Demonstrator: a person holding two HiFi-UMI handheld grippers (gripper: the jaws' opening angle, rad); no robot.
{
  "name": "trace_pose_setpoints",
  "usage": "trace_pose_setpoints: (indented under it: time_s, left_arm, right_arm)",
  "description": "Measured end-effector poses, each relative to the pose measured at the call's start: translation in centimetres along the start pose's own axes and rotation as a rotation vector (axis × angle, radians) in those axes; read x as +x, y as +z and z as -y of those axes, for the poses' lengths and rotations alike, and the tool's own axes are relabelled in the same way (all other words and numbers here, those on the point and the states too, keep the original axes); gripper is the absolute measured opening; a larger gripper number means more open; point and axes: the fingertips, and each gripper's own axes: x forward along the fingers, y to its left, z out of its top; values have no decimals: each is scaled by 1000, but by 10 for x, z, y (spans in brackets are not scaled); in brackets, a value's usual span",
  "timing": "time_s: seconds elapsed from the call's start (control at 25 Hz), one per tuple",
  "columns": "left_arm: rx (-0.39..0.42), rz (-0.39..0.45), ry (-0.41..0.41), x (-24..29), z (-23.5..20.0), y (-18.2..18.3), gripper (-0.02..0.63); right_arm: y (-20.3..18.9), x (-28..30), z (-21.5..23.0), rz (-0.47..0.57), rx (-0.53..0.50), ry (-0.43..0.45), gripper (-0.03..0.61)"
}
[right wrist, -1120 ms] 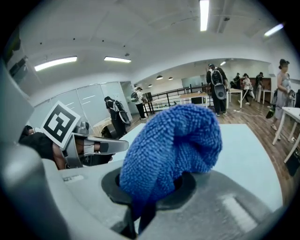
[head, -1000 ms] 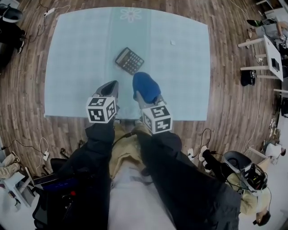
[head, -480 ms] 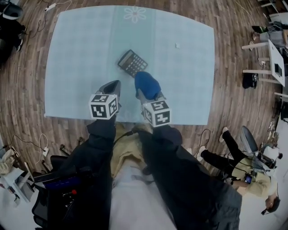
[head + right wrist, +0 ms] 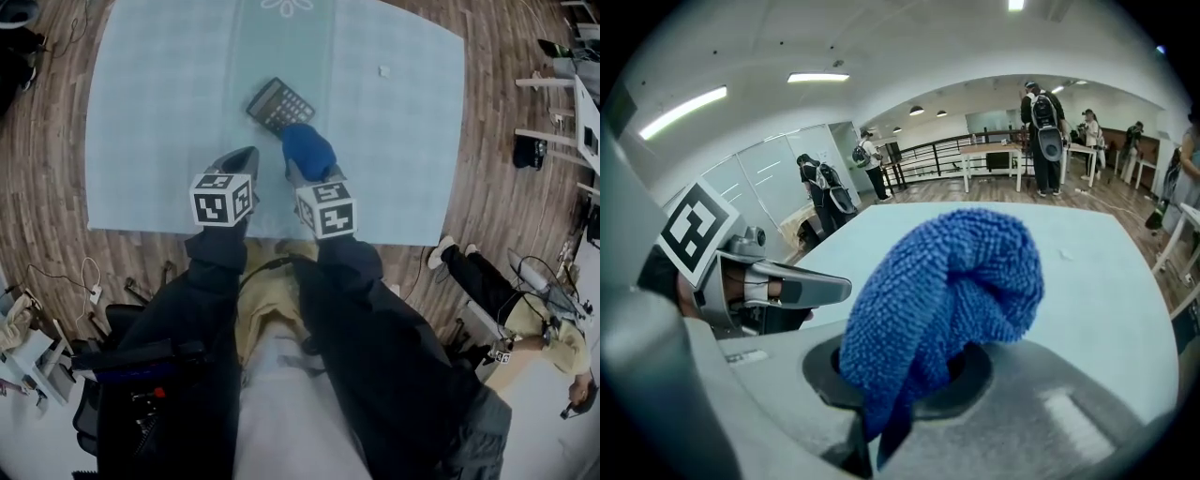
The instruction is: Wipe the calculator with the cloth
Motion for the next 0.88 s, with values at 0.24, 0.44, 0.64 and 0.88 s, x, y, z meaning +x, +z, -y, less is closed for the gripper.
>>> trace_pose_setpoints:
  time_s: [0.24,0.44,0.64,0.88]
  left_arm:
    - [-24,-11,13,17,-14,-1,-2]
    - [-30,-12,33,19,-25,5,-2]
    - [-45,-10,52,20,-37,7,-2]
    - [-60,-37,88,17,-53,4,-2]
  right_arm:
    - [3,27,18,-9,-46,-49,63]
    - [31,47,42,22,-132,-106,63]
    - [55,71,66,19,-284,-176,63]
    - [55,111,72,-48,-400,-210,63]
